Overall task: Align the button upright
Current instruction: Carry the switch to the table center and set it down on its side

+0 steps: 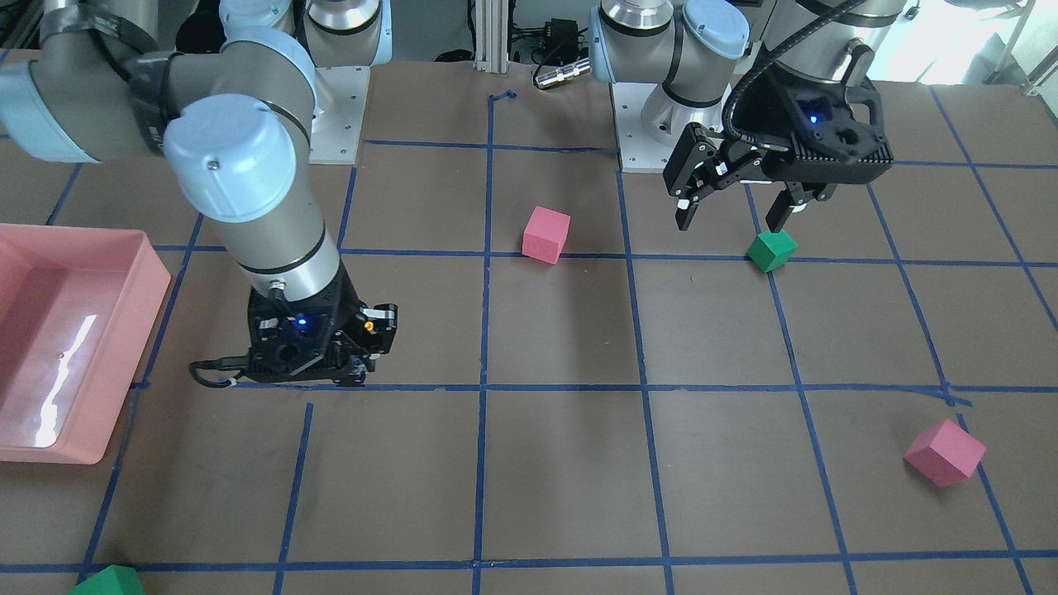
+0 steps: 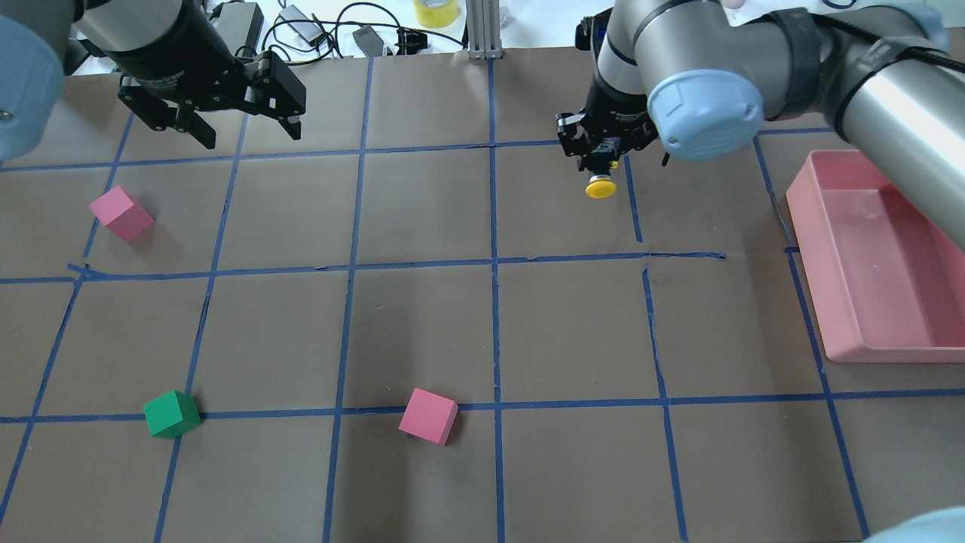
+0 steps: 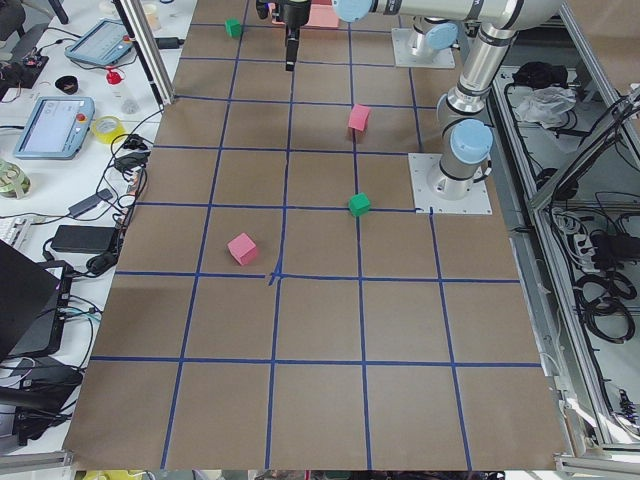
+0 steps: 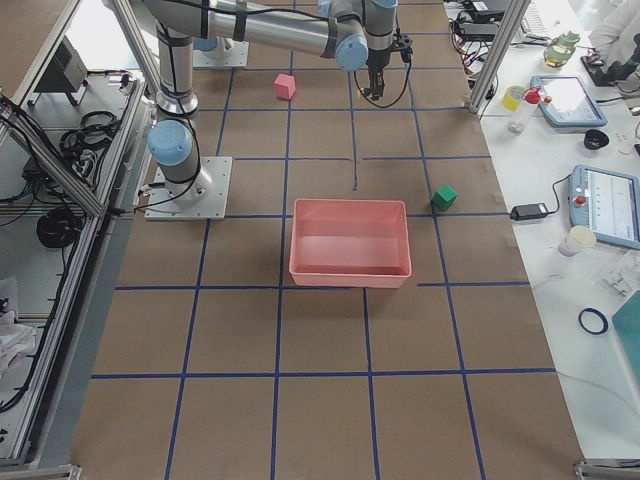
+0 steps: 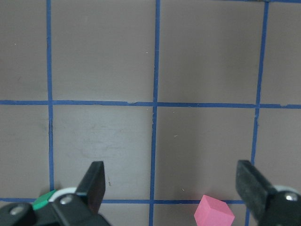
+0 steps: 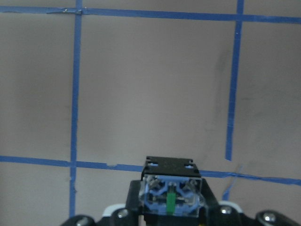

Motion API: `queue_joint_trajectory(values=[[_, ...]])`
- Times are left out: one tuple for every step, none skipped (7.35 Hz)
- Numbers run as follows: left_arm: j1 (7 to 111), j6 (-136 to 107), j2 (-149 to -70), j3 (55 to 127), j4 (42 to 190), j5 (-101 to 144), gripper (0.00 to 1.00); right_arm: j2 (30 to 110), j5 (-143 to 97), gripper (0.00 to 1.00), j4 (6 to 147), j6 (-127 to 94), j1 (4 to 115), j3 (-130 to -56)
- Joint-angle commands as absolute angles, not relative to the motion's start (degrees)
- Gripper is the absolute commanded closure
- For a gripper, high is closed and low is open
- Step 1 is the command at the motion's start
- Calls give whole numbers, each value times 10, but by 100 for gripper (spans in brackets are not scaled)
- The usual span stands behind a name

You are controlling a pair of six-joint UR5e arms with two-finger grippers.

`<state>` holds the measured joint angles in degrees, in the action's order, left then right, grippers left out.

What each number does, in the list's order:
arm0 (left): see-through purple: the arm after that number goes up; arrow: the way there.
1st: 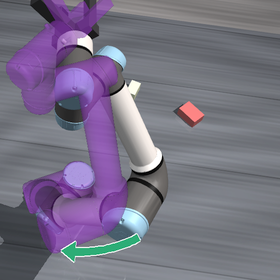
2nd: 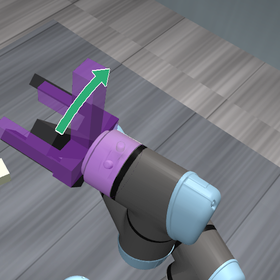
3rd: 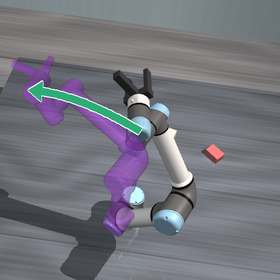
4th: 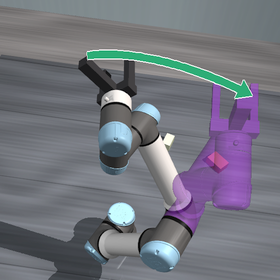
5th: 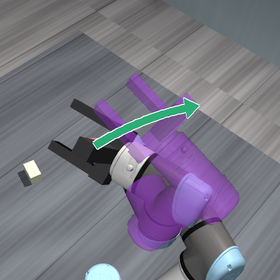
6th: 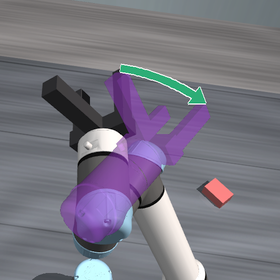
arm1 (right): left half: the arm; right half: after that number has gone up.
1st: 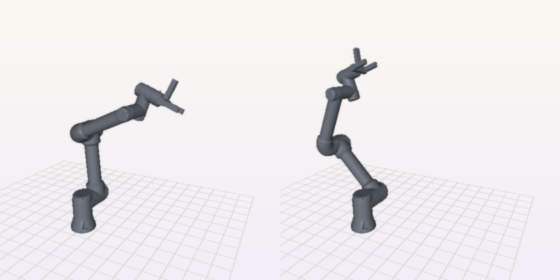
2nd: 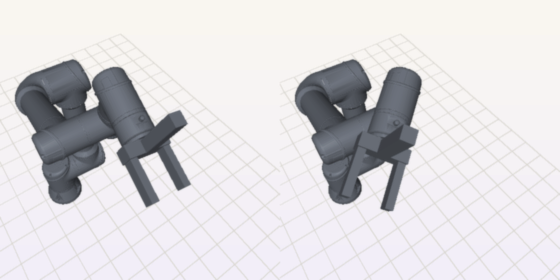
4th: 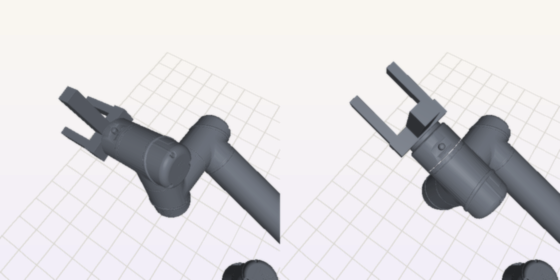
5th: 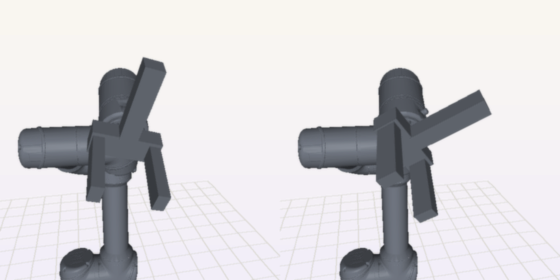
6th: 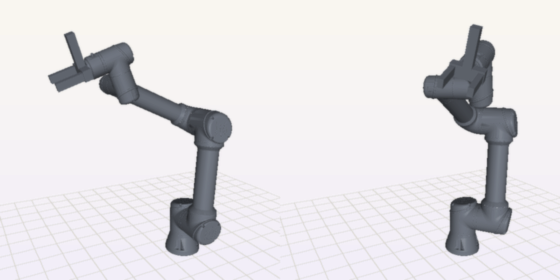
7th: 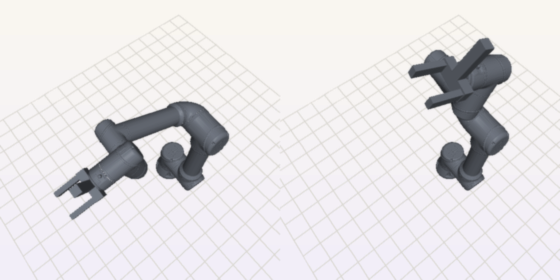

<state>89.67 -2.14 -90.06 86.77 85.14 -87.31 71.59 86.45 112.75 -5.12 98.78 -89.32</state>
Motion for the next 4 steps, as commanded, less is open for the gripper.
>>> queue_joint_trajectory(values=[[896,-19,-900,871,850,-870,0,660,839,100,1182,-110,1059,-895],[897,-18,-900,871,850,-872,0,632,839,100,1221,-125,1080,-895],[896,-18,-900,872,850,-872,0,612,840,100,1248,-125,1090,-896],[896,-18,-900,874,850,-872,0,593,846,100,1266,-124,1106,-896]])
